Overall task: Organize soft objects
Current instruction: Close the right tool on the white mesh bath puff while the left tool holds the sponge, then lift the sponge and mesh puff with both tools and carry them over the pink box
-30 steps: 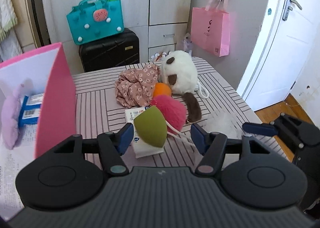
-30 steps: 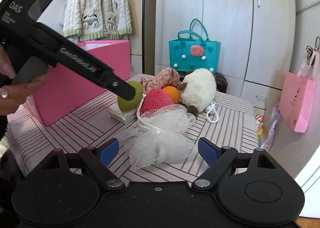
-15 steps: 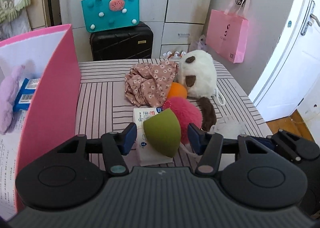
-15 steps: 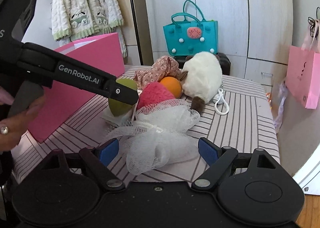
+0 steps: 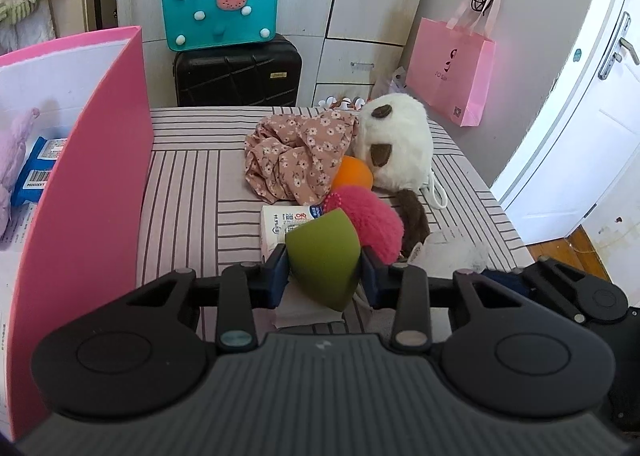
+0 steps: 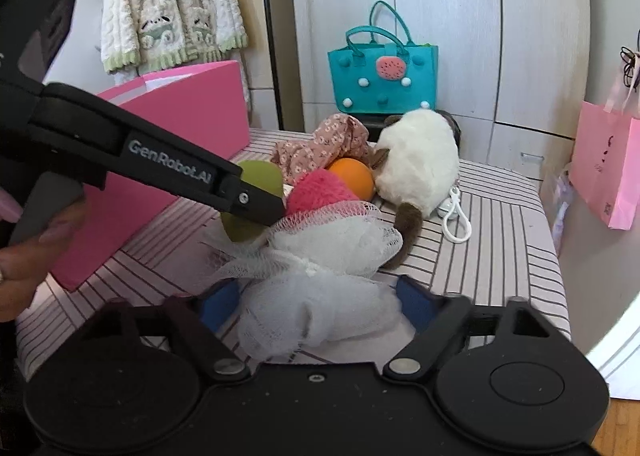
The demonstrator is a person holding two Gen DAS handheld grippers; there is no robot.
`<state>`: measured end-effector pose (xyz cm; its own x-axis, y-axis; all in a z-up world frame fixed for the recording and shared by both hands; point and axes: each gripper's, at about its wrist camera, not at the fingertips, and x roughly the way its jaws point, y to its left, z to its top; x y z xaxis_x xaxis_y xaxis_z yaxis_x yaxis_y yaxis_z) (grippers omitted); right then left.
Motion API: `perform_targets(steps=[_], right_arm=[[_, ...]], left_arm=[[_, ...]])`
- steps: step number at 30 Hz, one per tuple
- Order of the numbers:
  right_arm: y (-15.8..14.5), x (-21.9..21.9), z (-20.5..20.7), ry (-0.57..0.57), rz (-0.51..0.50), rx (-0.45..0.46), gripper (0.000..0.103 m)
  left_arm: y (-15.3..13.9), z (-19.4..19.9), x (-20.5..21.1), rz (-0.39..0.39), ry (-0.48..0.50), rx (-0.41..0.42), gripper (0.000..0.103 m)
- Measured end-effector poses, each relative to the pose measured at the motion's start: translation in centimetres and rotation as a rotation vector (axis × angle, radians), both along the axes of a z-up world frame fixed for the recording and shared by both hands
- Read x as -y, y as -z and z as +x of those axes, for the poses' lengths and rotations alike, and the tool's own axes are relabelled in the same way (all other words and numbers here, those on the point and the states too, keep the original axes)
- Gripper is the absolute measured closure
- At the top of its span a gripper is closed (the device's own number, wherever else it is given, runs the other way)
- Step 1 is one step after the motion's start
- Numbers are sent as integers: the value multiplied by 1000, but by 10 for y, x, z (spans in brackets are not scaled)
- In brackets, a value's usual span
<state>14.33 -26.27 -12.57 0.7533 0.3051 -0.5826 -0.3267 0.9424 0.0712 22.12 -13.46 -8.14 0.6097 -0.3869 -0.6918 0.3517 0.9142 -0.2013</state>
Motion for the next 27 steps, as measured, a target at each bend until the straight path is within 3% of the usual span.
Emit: perform_targets(steps=[4,9,19,27], right_arm=[[-1,1,-2,4,3,-19,59],[-8,-6,-12,-25,-39,-9,72],[-14,2,-24,13,9,-51,76],[-24,-5,-40,17,-29,-56,77]], left_arm=[[-1,-4,-5,-41,31,-32,67],[-2,-17,-9,-49,35,-29,67],[-5,-31,-21,-85,87,-70,67],[-15,-44,-27,-80,158,-92,67]])
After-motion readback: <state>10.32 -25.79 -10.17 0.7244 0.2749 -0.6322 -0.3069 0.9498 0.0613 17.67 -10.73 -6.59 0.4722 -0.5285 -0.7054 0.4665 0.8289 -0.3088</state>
